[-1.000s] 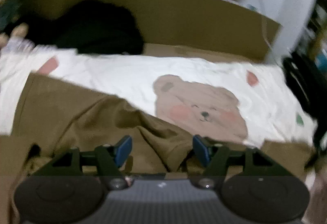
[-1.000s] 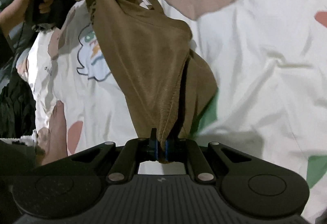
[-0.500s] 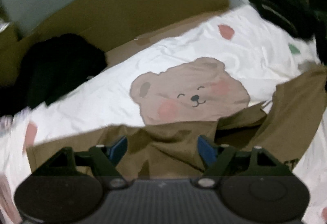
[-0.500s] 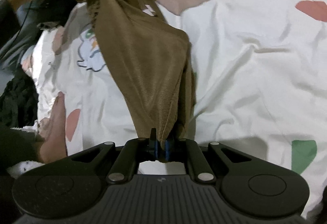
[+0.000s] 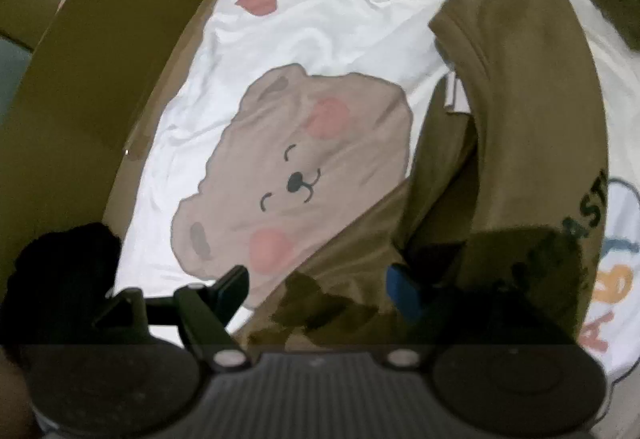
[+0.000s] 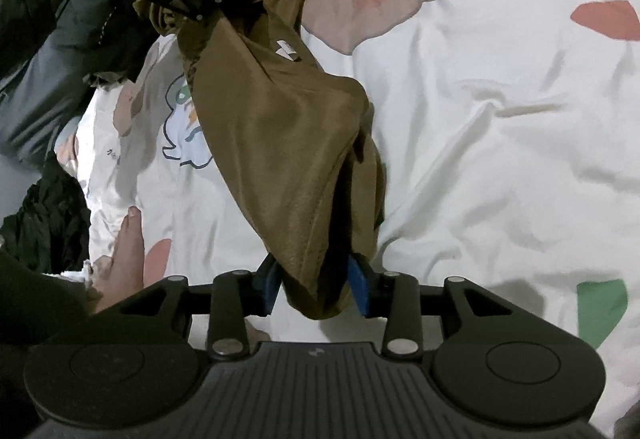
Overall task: Fold clothes
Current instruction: 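Grasp the garment edge with the right tool and lift it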
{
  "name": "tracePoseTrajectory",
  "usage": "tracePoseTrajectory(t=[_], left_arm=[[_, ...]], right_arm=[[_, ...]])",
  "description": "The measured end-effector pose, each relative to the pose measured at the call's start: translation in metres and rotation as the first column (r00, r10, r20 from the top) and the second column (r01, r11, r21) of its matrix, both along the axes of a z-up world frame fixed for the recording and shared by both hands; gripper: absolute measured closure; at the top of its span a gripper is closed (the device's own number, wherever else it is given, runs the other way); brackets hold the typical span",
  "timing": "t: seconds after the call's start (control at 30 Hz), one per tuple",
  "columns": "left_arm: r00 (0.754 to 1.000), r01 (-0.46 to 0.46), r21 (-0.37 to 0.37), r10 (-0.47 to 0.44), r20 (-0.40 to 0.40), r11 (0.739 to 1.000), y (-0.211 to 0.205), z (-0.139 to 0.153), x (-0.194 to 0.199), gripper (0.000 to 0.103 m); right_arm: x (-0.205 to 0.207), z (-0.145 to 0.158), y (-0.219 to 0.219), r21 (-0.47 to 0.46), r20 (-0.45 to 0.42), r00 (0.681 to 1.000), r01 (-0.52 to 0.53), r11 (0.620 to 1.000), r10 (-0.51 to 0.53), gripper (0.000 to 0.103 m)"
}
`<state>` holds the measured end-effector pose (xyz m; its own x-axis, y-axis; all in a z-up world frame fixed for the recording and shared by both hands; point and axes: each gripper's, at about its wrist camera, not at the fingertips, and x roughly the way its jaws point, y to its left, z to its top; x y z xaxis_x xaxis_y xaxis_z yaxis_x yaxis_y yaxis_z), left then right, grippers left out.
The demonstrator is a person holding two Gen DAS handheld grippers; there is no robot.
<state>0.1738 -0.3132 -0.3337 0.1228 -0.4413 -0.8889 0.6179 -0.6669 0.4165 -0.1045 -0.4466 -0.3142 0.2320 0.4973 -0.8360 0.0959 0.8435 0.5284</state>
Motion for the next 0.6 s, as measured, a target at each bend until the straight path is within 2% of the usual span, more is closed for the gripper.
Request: tracePoseTrajectory(t=[0.17, 0.23, 0.33, 0.4, 0.47, 0.53, 0.6], left_arm=[[0.998, 0.036, 0.006, -0.037, 0.057, 0.999, 0.0, 0.009, 0.003, 0.025], [0.992, 0.063, 0.036, -0.067, 0.104, 0.997, 0.001, 0.012, 0.005, 0.025], [0.99, 0.079, 0.065, -0.086, 0.113, 0.995, 0.001, 0.015, 0.003, 0.025], [0.995, 0.058, 0.077, -0.064, 0.079, 0.995, -0.002, 0.019, 0.0, 0.025], [0.999, 0.003, 0.09, 0.0, -0.034, 0.996, -0.007, 0.028, -0.004, 0.025], [0.993, -0.025, 0.111, 0.037, -0.109, 0.993, -0.011, 0.029, -0.007, 0.025], [0.993, -0.026, 0.117, 0.04, -0.115, 0.993, -0.011, 0.025, -0.013, 0.025]], right_arm=[[0.008, 0.006, 0.0, 0.006, 0.037, 0.999, 0.009, 1.0, -0.009, 0.062], [0.011, 0.007, 0.002, 0.003, 0.044, 0.999, 0.012, 1.0, -0.012, 0.062], [0.013, 0.008, 0.002, -0.005, 0.048, 0.999, 0.018, 1.0, -0.018, 0.062], [0.014, 0.01, 0.001, -0.005, 0.053, 0.998, 0.025, 1.0, -0.025, 0.062], [0.014, 0.011, -0.001, -0.004, 0.059, 0.998, 0.031, 1.0, -0.03, 0.062], [0.014, 0.012, -0.003, 0.001, 0.063, 0.997, 0.039, 0.999, -0.039, 0.062], [0.013, 0.013, -0.005, 0.01, 0.068, 0.996, 0.052, 0.999, -0.053, 0.062]])
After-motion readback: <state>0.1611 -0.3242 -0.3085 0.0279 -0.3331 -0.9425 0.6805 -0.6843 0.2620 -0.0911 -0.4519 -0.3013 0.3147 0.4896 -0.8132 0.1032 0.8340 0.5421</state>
